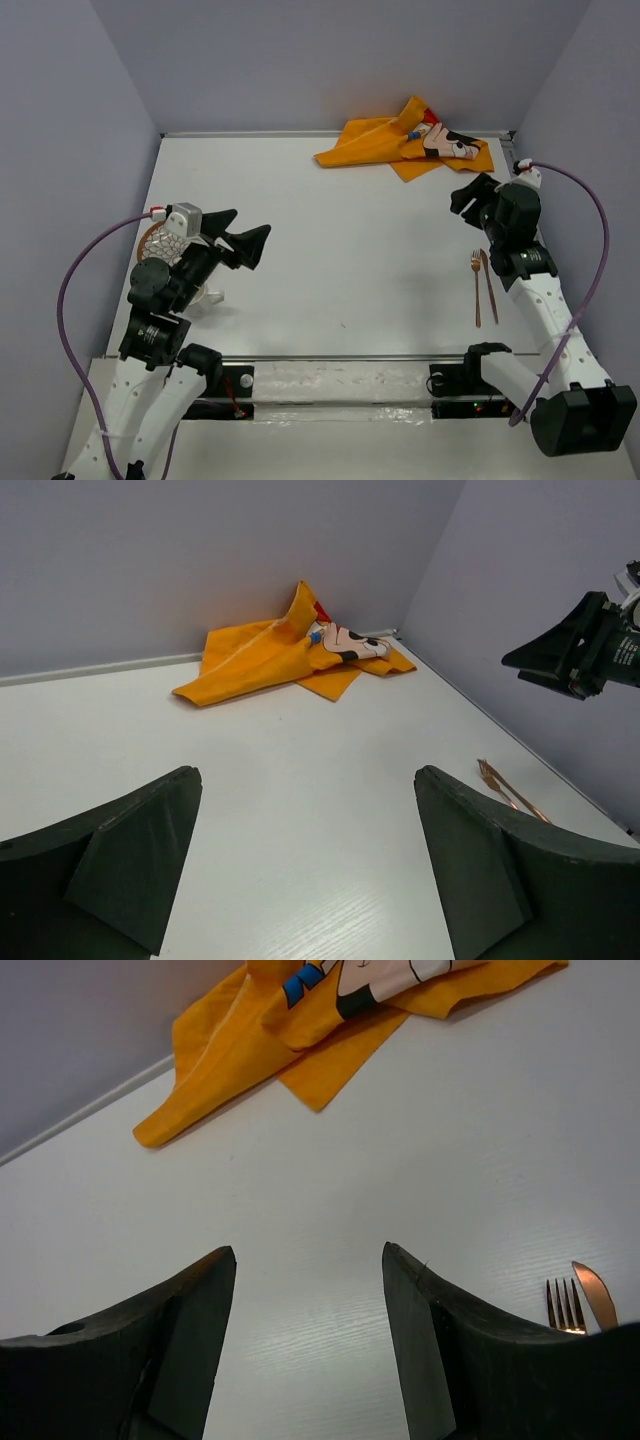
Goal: Set the dinner table for one person
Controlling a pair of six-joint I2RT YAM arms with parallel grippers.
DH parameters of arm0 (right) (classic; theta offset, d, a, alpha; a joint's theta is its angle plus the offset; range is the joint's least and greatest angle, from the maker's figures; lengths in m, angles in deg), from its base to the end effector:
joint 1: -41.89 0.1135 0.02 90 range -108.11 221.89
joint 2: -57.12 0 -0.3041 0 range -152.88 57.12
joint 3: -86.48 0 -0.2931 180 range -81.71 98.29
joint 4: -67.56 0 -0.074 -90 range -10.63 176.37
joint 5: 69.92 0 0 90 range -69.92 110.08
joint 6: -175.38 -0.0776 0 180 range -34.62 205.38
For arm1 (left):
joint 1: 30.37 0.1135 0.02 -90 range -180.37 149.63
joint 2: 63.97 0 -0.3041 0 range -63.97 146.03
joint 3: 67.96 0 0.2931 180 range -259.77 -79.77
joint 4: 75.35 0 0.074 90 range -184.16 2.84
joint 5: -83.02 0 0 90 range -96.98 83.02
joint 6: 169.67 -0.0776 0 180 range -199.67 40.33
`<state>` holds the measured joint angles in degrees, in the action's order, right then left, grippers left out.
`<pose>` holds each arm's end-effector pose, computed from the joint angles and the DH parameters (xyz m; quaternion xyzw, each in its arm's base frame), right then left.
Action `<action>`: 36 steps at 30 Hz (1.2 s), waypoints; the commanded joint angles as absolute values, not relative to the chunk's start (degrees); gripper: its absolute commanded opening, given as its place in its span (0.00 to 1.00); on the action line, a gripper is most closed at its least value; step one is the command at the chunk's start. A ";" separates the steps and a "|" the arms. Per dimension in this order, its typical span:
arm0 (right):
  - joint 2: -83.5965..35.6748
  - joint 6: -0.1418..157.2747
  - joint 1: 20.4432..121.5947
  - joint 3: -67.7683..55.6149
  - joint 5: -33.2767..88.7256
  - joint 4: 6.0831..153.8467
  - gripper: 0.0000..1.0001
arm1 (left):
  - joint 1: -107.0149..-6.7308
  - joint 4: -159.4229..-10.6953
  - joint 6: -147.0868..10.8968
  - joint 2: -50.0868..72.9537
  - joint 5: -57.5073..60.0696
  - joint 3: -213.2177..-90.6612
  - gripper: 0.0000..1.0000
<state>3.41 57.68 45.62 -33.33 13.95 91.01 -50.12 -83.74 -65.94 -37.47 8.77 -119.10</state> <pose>0.2758 0.0097 0.3476 0.1978 0.7785 0.1196 0.5836 0.1407 -0.0729 0.4130 0.1407 0.5878 -0.3070 0.7351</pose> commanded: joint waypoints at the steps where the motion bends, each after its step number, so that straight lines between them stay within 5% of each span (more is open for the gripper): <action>1: 1.40 59.10 45.32 -29.59 10.69 86.67 0.65 | -49.71 -82.15 -66.75 -36.99 10.34 -120.29 0.99; 5: -4.21 59.72 45.32 -27.49 8.92 85.44 0.60 | -49.71 -81.89 -66.49 -36.81 10.51 -120.03 0.99; 8: -10.63 60.33 45.32 -24.33 7.61 84.21 0.50 | -49.62 -81.45 -66.40 -36.90 10.95 -119.76 0.99; 10: -16.34 60.42 45.32 -22.31 6.20 83.16 0.32 | -49.62 -81.19 -66.14 -36.81 10.95 -119.67 0.99; 12: -20.55 60.07 45.32 -18.62 5.59 82.62 0.29 | -49.71 -81.10 -66.14 -36.81 11.04 -119.67 0.99; 14: -26.53 59.63 44.79 -15.98 5.49 82.27 0.32 | -49.71 -81.10 -65.96 -36.73 10.78 -119.58 0.99; 16: -30.24 59.28 44.27 -12.38 4.53 81.22 0.52 | -49.71 -81.19 -65.96 -36.73 10.51 -119.58 0.99; 19: -37.43 58.49 42.60 -7.21 4.96 80.25 0.69 | -49.89 -81.19 -65.79 -36.46 10.51 -119.58 0.99; 36: -74.44 56.73 37.06 26.03 6.46 80.94 0.70 | -50.50 -81.36 -66.23 -34.00 9.90 -120.02 0.99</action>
<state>-70.27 55.60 37.64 17.51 7.42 82.57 -50.30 -83.57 -65.87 -34.54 9.42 -119.10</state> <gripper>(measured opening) 0.694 0.989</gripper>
